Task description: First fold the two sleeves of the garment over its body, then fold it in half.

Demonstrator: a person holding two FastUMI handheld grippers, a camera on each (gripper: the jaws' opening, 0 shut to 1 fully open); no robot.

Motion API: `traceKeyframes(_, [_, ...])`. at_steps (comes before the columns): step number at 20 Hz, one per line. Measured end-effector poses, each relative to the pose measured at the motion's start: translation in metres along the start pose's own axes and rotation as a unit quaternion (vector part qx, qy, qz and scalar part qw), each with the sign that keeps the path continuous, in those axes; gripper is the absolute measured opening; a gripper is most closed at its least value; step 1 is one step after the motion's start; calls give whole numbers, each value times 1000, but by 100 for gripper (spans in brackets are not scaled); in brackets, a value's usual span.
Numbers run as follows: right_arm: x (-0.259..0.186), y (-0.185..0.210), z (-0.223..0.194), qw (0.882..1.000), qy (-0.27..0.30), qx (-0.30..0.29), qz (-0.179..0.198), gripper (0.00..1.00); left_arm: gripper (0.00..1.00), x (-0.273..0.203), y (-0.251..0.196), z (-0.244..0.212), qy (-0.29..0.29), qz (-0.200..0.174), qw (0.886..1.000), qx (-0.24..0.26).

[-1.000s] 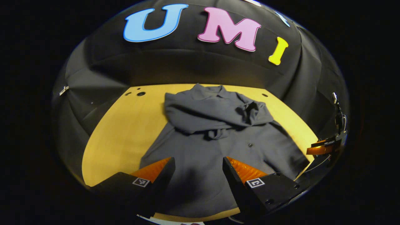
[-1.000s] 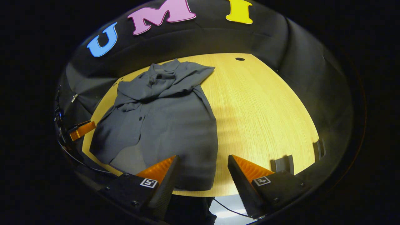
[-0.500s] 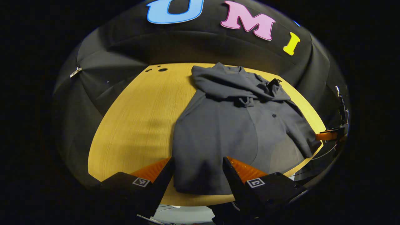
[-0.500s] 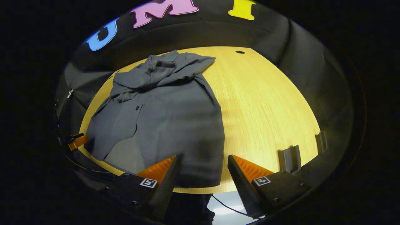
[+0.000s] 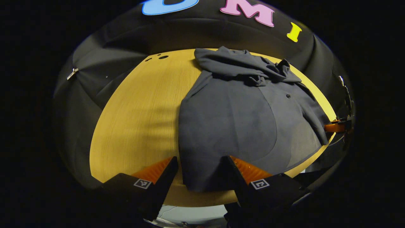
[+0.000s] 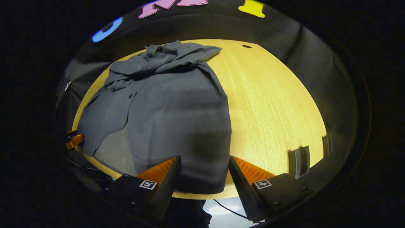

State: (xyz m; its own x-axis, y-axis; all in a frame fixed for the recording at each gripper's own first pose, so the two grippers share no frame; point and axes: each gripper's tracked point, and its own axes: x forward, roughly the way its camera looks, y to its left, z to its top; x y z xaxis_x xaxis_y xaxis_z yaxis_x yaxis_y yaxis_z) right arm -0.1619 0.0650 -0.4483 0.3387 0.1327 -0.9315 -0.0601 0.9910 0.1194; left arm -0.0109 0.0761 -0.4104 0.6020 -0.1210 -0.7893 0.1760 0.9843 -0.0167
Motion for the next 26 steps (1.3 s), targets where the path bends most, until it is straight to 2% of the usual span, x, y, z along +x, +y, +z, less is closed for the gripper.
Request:
traceKeyframes(1, [2, 1, -2, 1000, 3, -9, 4, 94, 94, 0, 1, 1, 0, -1, 1000, 1])
traceKeyframes(2, [1, 2, 0, 1000, 2, -14, 6, 94, 98, 2, -3, 2, 0, -8, 1000, 10])
traceKeyframes(3, [2, 3, 0, 1000, 2, -15, 8, 94, 96, 2, -8, 2, 0, -19, 999, 29])
traceKeyframes(4, [3, 7, 2, 1000, 1, -16, 12, 93, 83, 3, -14, 5, -5, -34, 998, 52])
traceKeyframes(5, [5, 14, 5, 999, -4, -25, 24, 88, 76, 5, -23, 9, -9, -48, 997, 66])
traceKeyframes(6, [7, 23, 9, 998, -10, -35, 43, 61, 59, 9, -29, 15, -22, -56, 996, 68])
traceKeyframes(8, [11, 36, 16, 997, -24, -31, 65, 8, 24, 14, -37, 23, -27, -75, 996, 34])
traceKeyframes(10, [11, 39, 21, 997, -17, -10, 78, 8, 8, 13, -38, 25, -6, -87, 996, -20])
traceKeyframes(11, [12, 40, 19, 997, -14, -5, 80, 5, 7, 12, -38, 25, 1, -94, 995, -38])
traceKeyframes(15, [2, 33, 8, 997, -16, -41, 68, 5, 6, -4, -29, 13, 5, -88, 995, -39])
traceKeyframes(17, [-16, 32, 2, 997, -20, -27, 75, 5, 2, -18, -31, 3, 14, -99, 994, -45])
traceKeyframes(18, [-20, 28, 1, 997, -16, -22, 76, 5, 6, -24, -31, -2, 25, -107, 993, -48])
traceKeyframes(22, [-37, 15, -13, 996, 4, -15, 90, 6, 6, -52, -34, -39, 57, -122, 990, -50])
traceKeyframes(24, [-53, 15, -9, 996, 0, -11, 93, 5, 6, -60, -32, -27, 51, -123, 989, -63])
traceKeyframes(26, [-71, 19, 11, 995, -27, 1, 95, 5, 6, -70, -33, -5, 24, -127, 988, -80])
